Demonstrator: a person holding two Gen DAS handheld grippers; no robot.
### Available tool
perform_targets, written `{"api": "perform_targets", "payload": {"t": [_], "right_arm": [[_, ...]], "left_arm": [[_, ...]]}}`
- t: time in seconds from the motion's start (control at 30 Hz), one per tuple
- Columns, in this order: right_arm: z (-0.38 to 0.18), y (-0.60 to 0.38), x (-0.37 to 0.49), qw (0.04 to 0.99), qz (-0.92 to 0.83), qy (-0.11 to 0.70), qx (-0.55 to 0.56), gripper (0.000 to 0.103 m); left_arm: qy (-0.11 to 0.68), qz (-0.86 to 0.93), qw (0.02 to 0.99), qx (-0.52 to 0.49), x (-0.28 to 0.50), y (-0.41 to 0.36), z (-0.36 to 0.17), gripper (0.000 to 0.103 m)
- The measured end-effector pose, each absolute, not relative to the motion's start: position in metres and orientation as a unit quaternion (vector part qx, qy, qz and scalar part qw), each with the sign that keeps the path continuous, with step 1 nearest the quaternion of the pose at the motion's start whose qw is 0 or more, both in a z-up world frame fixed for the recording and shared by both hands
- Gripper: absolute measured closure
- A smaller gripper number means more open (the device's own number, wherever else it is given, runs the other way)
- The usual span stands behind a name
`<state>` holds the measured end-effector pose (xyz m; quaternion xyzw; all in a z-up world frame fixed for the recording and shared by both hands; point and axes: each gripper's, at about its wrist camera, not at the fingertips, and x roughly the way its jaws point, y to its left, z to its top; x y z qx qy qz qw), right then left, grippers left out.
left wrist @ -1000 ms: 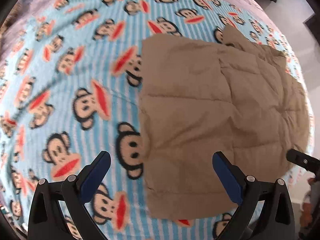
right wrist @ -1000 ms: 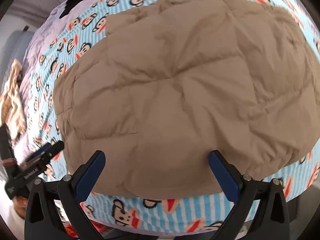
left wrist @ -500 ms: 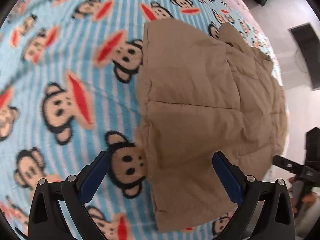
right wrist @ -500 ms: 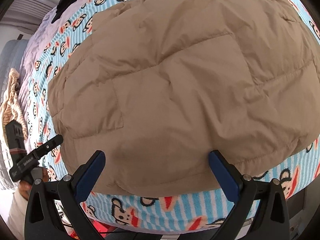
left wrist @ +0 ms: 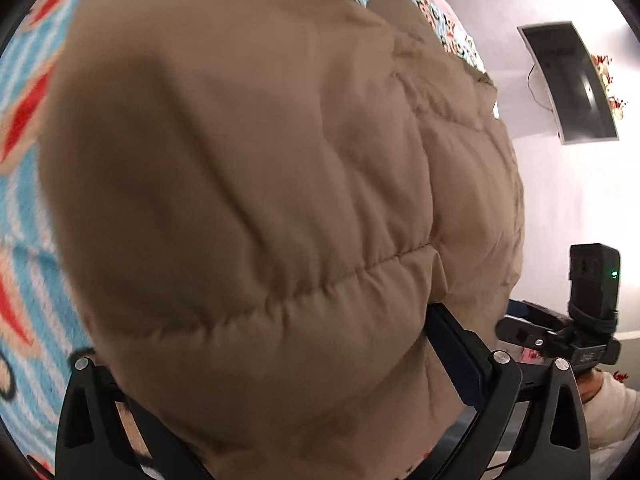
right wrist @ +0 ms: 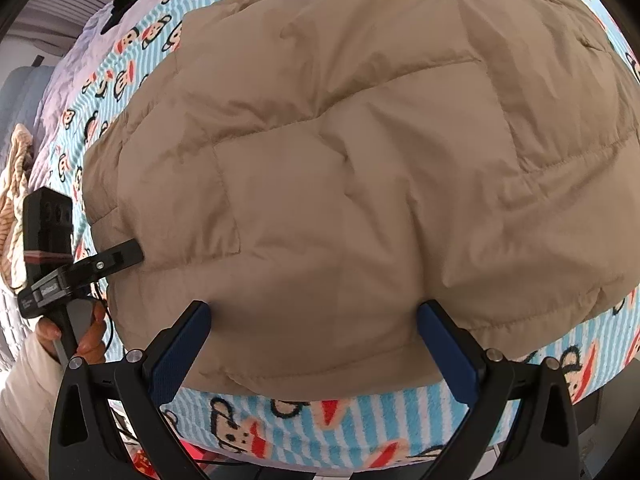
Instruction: Fold large clothes
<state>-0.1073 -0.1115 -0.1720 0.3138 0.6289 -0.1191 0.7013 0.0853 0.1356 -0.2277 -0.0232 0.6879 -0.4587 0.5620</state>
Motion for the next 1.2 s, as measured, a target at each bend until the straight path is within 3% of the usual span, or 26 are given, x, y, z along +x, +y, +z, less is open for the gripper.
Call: {"api": "perform_targets", "payload": {"t": [0.1,0.13,0.17,0.23,0.33,0.67,0.7,0.73,0.77,0.8,0.97,1.2], "right_arm": [[-0.173,-0.112,-0.108,0.701,-0.120,0.630,0.312,0.000],[-0.172,-0.111,-0.107,0.701,-0.120,0.630,0.312,0.000],[-0.172,-0.111,-0.107,0.701,-0.121,0.630,0.312,0.000],[-0.171,-0.111,-0.108,0.701,-0.120,0.630,0.313,0.000],[-0.171,-0.112,-0.108,0.699,-0.121,0.628,0.320,0.000],[-0.135,-0.137,-0.122,0.739,-0.138,0.564,0.342,0.003],[-0.131,-0.142,-0.122,0.748,-0.141,0.553,0.339,0.024],[-0.128,-0.146,-0.122,0.754,-0.143,0.547,0.334,0.067],[-0.129,-0.153,-0.118,0.753,-0.155,0.552,0.322,0.084],[-0.134,-0.159,-0.116,0.751,-0.160,0.555,0.319,0.094],[-0.165,-0.187,-0.097,0.761,-0.125,0.539,0.340,0.095],[-0.208,-0.214,-0.081,0.747,-0.055,0.545,0.376,0.102]], "left_arm": [[0.688,-0.461,0.560,-0.022,0.084,0.132,-0.227,0.003],[0.686,-0.464,0.560,-0.020,0.083,0.132,-0.224,0.019],[0.685,-0.470,0.556,-0.023,0.081,0.130,-0.220,0.042],[0.685,-0.480,0.546,-0.040,0.078,0.131,-0.211,0.066],[0.668,-0.492,0.557,-0.039,0.072,0.129,-0.186,0.077],[0.628,-0.522,0.572,-0.081,0.054,0.128,-0.121,0.081],[0.628,-0.521,0.572,-0.084,0.053,0.126,-0.117,0.081],[0.629,-0.519,0.573,-0.085,0.050,0.123,-0.112,0.081],[0.629,-0.517,0.575,-0.083,0.050,0.124,-0.108,0.081],[0.629,-0.514,0.578,-0.079,0.048,0.121,-0.103,0.081],[0.630,-0.498,0.593,-0.063,0.034,0.103,-0.073,0.081],[0.629,-0.471,0.618,-0.019,-0.012,0.017,-0.030,0.081]]}}
